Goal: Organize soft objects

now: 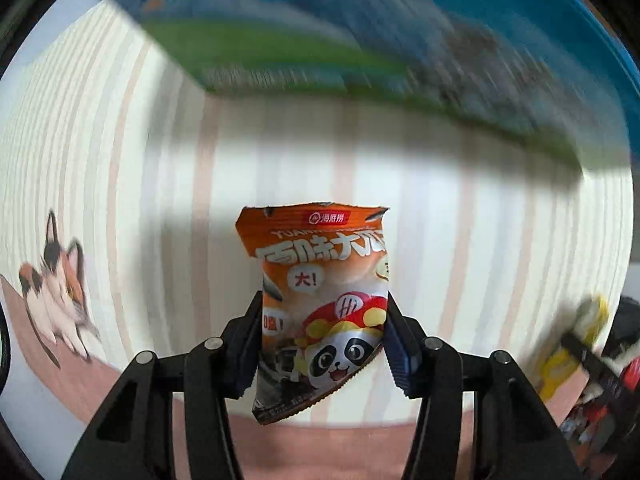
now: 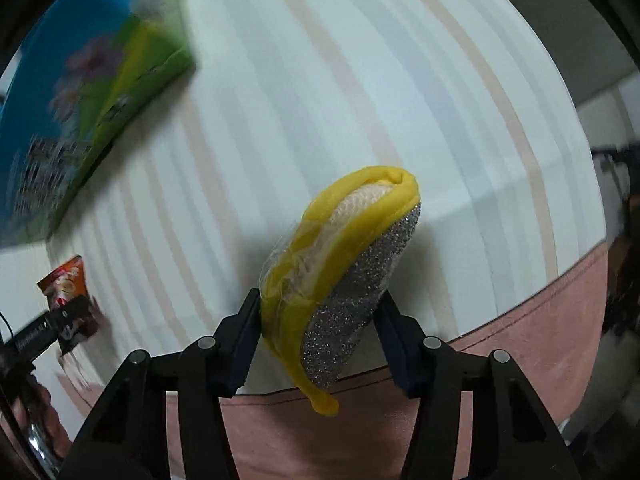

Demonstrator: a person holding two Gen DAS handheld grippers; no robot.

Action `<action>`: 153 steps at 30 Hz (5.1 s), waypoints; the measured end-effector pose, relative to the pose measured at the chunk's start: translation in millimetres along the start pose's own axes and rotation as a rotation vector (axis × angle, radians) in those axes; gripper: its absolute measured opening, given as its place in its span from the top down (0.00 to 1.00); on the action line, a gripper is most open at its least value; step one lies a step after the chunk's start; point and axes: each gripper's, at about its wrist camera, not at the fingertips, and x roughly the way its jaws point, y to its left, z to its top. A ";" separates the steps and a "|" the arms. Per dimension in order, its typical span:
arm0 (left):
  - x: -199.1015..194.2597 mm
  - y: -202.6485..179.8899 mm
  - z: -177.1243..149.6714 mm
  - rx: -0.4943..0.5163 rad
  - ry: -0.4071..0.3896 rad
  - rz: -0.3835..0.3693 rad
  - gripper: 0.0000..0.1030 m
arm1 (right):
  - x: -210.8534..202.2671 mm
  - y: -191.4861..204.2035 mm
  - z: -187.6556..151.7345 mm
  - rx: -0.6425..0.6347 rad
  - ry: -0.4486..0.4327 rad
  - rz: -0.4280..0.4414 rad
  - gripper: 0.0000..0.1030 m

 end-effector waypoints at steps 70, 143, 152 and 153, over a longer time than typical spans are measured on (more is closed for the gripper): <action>-97.4 -16.5 249.7 0.234 -0.103 0.227 0.27 | -76.9 207.8 201.3 -0.408 -0.089 -0.234 0.28; -365.4 -35.8 -150.6 0.041 -0.717 -0.023 0.04 | -391.9 119.4 -139.9 -0.498 -0.669 0.098 0.00; -387.9 -35.0 -178.4 0.042 -0.779 -0.010 0.04 | -413.3 103.6 -171.9 -0.498 -0.695 0.117 0.00; -388.0 -35.8 -179.1 0.045 -0.783 -0.004 0.04 | -411.9 102.0 -171.1 -0.491 -0.692 0.114 0.00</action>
